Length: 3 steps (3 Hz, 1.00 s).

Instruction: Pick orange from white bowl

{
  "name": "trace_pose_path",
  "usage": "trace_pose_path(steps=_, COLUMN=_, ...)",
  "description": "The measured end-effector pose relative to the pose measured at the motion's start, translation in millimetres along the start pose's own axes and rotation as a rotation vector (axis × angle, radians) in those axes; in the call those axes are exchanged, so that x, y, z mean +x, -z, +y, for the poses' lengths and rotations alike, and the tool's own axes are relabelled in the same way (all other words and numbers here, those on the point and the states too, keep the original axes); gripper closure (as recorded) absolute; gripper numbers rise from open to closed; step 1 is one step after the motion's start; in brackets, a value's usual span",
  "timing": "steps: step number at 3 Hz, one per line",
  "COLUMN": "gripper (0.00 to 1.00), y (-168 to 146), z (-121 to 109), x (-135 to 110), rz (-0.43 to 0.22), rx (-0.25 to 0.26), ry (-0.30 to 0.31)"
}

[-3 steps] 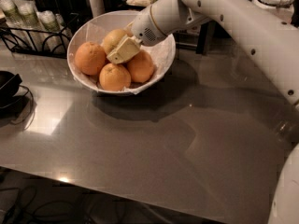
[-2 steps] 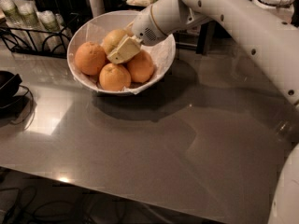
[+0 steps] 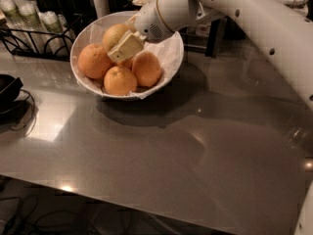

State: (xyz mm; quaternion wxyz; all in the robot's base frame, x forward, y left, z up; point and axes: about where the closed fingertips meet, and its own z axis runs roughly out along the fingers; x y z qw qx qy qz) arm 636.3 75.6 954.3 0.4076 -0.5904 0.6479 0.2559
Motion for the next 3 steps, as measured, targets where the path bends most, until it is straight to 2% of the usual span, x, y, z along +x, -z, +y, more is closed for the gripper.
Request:
trace_pose_path(steps=1, gripper=1.00, y=23.1, z=6.5, x=-25.5, rz=-0.031, rx=0.026, ry=0.064)
trace_pose_path(steps=2, gripper=1.00, y=46.9, z=5.3, x=-37.3, rz=-0.042, rx=0.052, ry=0.092)
trace_pose_path(steps=3, gripper=1.00, y=46.9, z=5.3, x=-37.4, rz=-0.042, rx=0.052, ry=0.092)
